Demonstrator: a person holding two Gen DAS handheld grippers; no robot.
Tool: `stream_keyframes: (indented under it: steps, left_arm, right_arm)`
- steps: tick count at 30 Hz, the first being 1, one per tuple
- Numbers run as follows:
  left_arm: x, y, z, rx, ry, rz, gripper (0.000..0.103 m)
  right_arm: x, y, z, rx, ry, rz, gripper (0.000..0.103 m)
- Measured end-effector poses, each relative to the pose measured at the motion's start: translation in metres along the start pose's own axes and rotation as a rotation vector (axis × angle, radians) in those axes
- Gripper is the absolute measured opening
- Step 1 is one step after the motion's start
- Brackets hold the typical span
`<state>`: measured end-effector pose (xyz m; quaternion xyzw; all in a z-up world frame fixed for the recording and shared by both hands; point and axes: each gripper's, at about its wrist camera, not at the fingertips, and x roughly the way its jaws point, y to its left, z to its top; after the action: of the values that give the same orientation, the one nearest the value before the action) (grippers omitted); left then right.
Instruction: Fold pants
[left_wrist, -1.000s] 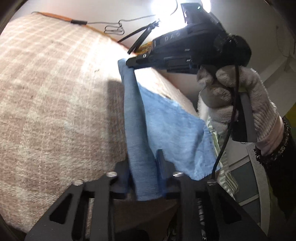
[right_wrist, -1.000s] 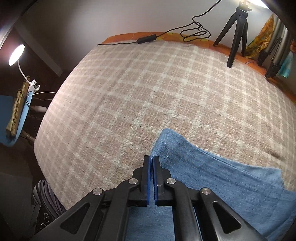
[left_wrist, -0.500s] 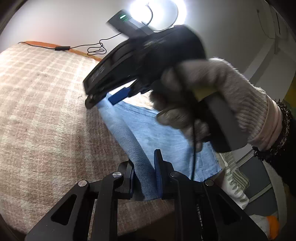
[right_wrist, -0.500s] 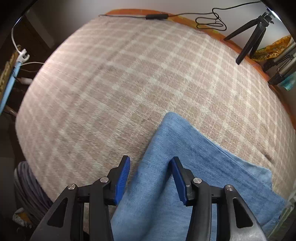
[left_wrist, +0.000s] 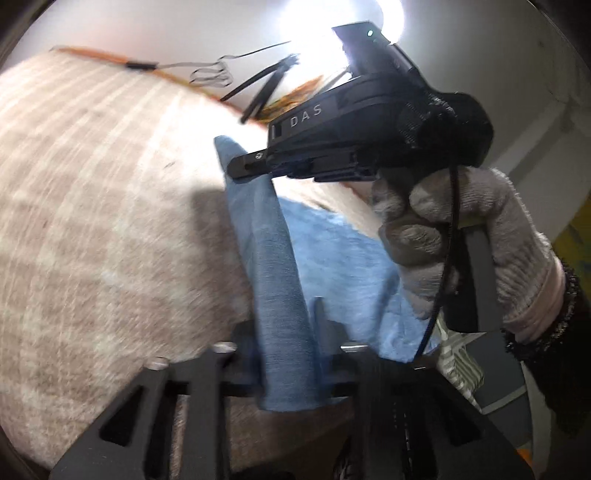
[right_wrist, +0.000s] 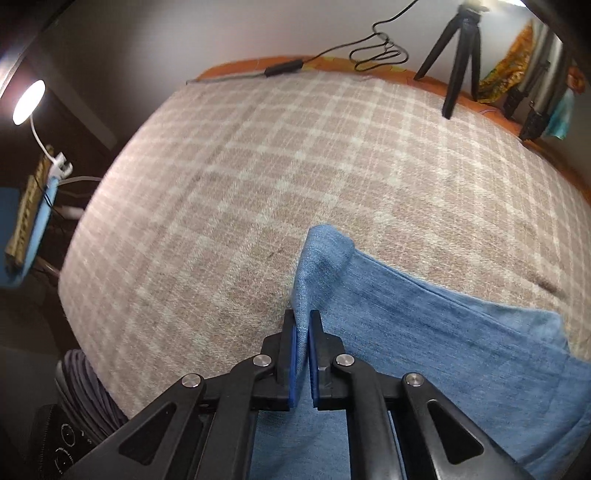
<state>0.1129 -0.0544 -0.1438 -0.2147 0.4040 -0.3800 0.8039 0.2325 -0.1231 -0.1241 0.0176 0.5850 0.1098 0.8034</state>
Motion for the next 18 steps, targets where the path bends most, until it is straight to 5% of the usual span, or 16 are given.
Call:
stream_keyframes:
  steps: [10, 18]
  left_arm:
    - [0.014, -0.051, 0.038, 0.132, -0.005, -0.149, 0.015]
    - [0.048, -0.102, 0.064, 0.238, 0.036, -0.256, 0.015]
  right_arm:
    - [-0.081, -0.061, -0.017, 0.14, -0.2, 0.131, 0.002]
    - [-0.137, -0.118, -0.04, 0.22, -0.322, 0.118, 0.002]
